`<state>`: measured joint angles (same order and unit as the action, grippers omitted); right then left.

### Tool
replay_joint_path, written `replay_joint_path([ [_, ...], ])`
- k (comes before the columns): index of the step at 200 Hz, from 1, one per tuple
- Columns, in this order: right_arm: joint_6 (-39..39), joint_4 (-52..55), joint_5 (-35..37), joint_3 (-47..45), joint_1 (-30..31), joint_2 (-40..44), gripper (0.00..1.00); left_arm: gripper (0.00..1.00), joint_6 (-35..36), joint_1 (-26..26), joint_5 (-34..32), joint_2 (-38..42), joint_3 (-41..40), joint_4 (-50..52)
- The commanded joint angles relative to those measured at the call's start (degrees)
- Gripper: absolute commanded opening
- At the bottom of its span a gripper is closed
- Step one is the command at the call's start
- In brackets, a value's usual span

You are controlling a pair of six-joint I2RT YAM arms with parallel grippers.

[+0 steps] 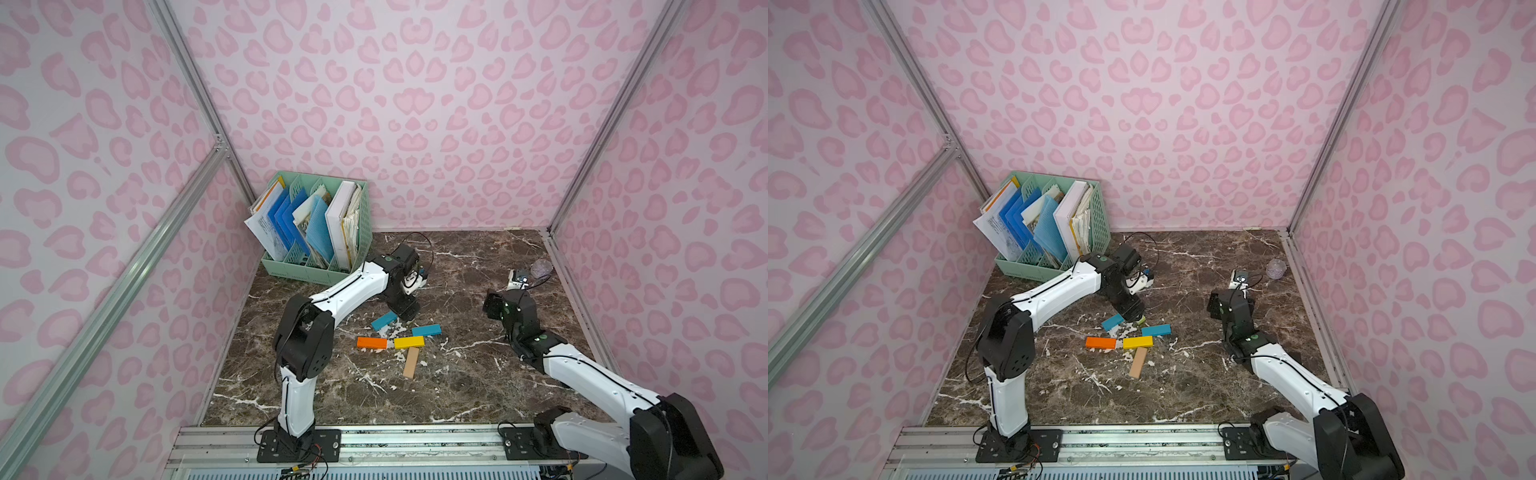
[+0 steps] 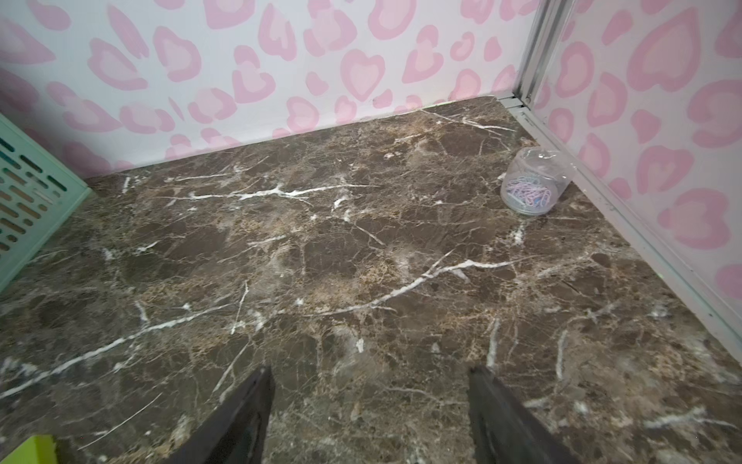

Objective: Assemble a giraffe with building blocks
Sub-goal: Pick up the building block from the center of the board.

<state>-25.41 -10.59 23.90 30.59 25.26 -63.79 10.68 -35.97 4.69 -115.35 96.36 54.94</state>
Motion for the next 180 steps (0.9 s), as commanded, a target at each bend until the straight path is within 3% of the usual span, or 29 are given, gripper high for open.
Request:
replay_joint_path([
  [1, -3.2, 2.9, -5.3, -0.3, 0.1, 2.1, 0.79, 0.88, 2.4, -0.6, -2.7, -3.1, 2.3, 4.0],
  [41, -5.0, 7.5, -10.6, -0.6, 0.5, 6.0, 0.79, 0.88, 4.8, -0.4, -4.3, -8.2, 5.0, 2.2],
  [143, -3.8, 19.0, -7.3, 7.2, 1.1, 8.2, 0.77, 0.88, 4.8, -0.1, -0.6, -17.2, 13.0, 2.6],
  [170, -3.3, 19.2, -6.6, 6.8, 1.1, 8.5, 0.77, 0.84, 4.8, -0.1, -1.9, -17.3, 12.6, 2.4],
  [180, -3.3, 19.2, -6.6, 6.6, 1.1, 8.5, 0.77, 0.78, 4.5, -0.2, -2.1, -17.2, 12.3, 2.1],
])
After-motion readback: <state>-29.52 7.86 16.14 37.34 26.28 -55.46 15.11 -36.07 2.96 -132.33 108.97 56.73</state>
